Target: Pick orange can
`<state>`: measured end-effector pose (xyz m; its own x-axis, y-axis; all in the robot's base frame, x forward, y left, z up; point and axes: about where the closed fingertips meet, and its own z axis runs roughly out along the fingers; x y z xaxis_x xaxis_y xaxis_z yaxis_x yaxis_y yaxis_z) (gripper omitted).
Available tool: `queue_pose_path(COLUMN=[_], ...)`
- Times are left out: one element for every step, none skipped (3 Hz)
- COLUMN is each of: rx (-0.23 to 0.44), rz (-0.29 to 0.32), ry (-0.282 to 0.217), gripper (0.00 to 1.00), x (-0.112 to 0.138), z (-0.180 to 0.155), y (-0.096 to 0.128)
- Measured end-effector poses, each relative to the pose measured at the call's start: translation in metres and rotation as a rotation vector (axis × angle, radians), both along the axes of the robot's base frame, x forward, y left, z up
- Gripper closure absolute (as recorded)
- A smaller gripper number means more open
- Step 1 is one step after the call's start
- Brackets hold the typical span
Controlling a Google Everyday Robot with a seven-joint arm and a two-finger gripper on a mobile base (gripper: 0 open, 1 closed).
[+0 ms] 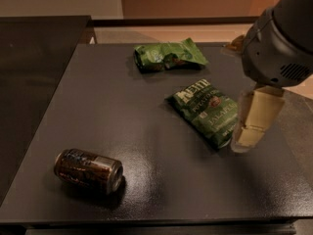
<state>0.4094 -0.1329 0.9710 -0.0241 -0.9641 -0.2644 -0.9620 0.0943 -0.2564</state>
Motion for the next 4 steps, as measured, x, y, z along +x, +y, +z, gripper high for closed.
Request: queue_pose_path(rx=[0.022,0.027,0.035,0.059], rz=[0.064,0.091,0.076,0.046], ry=[0.011,0.041,0.099,0.151], gripper=[0.0,0.0,0.0,0.0], x=[-0.014,-0.02,-0.028,-0.039], z=[-0.016,-0.038,-0.064,-0.09], y=[0.05,0.099,0.14,0.179])
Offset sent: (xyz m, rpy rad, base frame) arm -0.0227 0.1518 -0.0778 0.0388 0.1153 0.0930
